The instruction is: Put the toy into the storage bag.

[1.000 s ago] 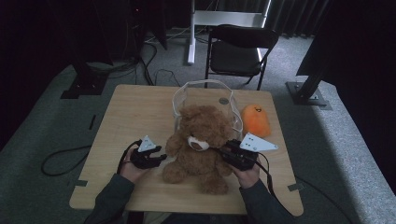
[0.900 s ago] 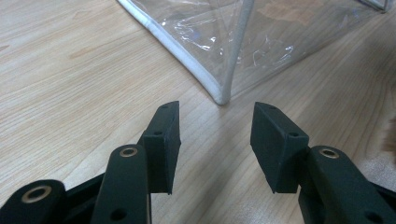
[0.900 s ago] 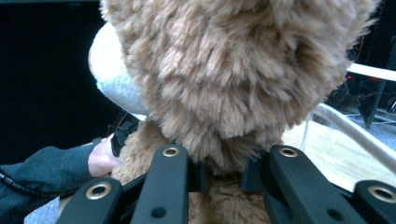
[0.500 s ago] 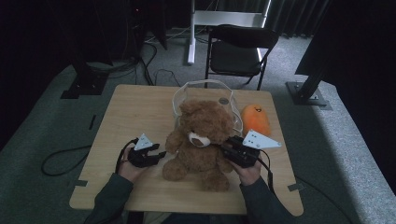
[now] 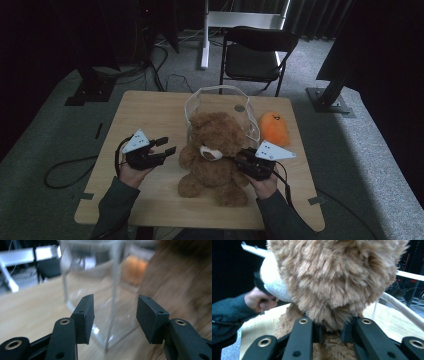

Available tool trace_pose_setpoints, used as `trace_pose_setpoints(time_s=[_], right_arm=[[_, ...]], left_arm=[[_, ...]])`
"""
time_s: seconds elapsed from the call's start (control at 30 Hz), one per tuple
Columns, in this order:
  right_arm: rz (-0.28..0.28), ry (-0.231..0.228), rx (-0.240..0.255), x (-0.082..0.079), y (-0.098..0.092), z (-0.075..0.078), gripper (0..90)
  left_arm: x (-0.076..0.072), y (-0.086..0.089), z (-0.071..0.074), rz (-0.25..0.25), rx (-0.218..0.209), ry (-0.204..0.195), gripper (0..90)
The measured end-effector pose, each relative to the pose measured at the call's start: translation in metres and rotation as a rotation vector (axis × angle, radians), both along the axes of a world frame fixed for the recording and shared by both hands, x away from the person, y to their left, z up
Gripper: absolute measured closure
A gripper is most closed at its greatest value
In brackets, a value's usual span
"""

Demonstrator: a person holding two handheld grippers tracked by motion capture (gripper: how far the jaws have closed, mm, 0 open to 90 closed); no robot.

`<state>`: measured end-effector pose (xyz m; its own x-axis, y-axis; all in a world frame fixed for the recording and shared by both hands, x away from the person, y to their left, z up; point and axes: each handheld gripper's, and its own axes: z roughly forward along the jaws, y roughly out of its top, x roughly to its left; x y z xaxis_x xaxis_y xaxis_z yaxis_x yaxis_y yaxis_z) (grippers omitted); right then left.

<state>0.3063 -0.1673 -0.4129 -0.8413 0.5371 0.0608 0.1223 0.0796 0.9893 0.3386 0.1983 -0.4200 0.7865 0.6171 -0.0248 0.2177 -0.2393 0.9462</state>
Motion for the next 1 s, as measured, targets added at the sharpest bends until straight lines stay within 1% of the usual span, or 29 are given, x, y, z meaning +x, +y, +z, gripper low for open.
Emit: trace_pose_setpoints(time_s=[0.03, 0.1, 0.2, 0.3, 0.33, 0.43, 0.47, 0.5, 0.57, 0.63, 0.67, 0.7, 0.73, 0.8, 0.83, 0.87, 0.93, 1.0], right_arm=[[0.004, 0.001, -0.001, 0.001, 0.000, -0.001, 75.4], [0.012, 0.006, 0.002, 0.002, 0.001, -0.002, 75.3], [0.030, 0.007, 0.002, 0.003, 0.003, -0.003, 75.1], [0.060, 0.016, -0.003, 0.004, 0.005, -0.004, 73.3], [0.069, 0.021, -0.007, 0.005, 0.005, -0.005, 72.8], [0.088, 0.031, -0.006, 0.007, 0.006, -0.006, 69.9], [0.092, 0.033, -0.005, 0.008, 0.005, -0.006, 68.1], [0.106, 0.043, 0.001, 0.009, 0.005, -0.005, 66.4], [0.116, 0.038, -0.002, 0.010, 0.005, -0.005, 62.2], [0.131, 0.049, -0.002, 0.012, 0.005, -0.004, 59.1], [0.143, 0.053, -0.006, 0.013, 0.005, -0.003, 56.2], [0.166, 0.070, -0.003, 0.014, 0.005, -0.002, 54.3], [0.173, 0.073, -0.006, 0.015, 0.004, -0.002, 51.3], [0.205, 0.079, -0.022, 0.015, 0.005, 0.001, 44.4], [0.216, 0.075, -0.032, 0.015, 0.005, 0.002, 41.4], [0.226, 0.078, -0.036, 0.015, 0.005, 0.002, 39.9], [0.224, 0.067, -0.038, 0.015, 0.006, 0.002, 35.9], [0.220, 0.073, -0.046, 0.014, 0.008, 0.002, 27.2]], left_arm=[[0.000, -0.005, 0.005, -0.028, 0.002, -0.010, 48.2], [-0.001, -0.018, 0.012, -0.080, 0.013, -0.020, 47.0], [0.000, -0.034, 0.013, -0.139, 0.030, -0.023, 46.3], [0.001, -0.043, 0.013, -0.189, 0.012, -0.017, 46.6], [0.001, -0.044, 0.013, -0.199, 0.013, -0.018, 47.5], [-0.001, -0.047, 0.013, -0.221, 0.014, -0.011, 52.8], [0.000, -0.047, 0.013, -0.234, 0.013, -0.006, 54.6], [0.000, -0.047, 0.013, -0.240, 0.012, -0.003, 56.4], [-0.001, -0.047, 0.014, -0.250, 0.007, -0.002, 60.5], [-0.002, -0.048, 0.014, -0.259, 0.001, -0.003, 62.7], [-0.002, -0.047, 0.014, -0.264, -0.003, -0.003, 63.3], [-0.002, -0.047, 0.015, -0.267, -0.005, -0.002, 63.9], [-0.002, -0.047, 0.015, -0.274, -0.014, -0.001, 64.4], [-0.003, -0.047, 0.015, -0.281, -0.019, -0.003, 65.2], [-0.003, -0.047, 0.015, -0.282, -0.023, -0.003, 65.5], [-0.003, -0.047, 0.016, -0.284, -0.030, -0.002, 65.8], [-0.004, -0.047, 0.016, -0.287, -0.047, -0.001, 66.4], [-0.004, -0.048, 0.017, -0.293, -0.051, -0.002, 67.1]])
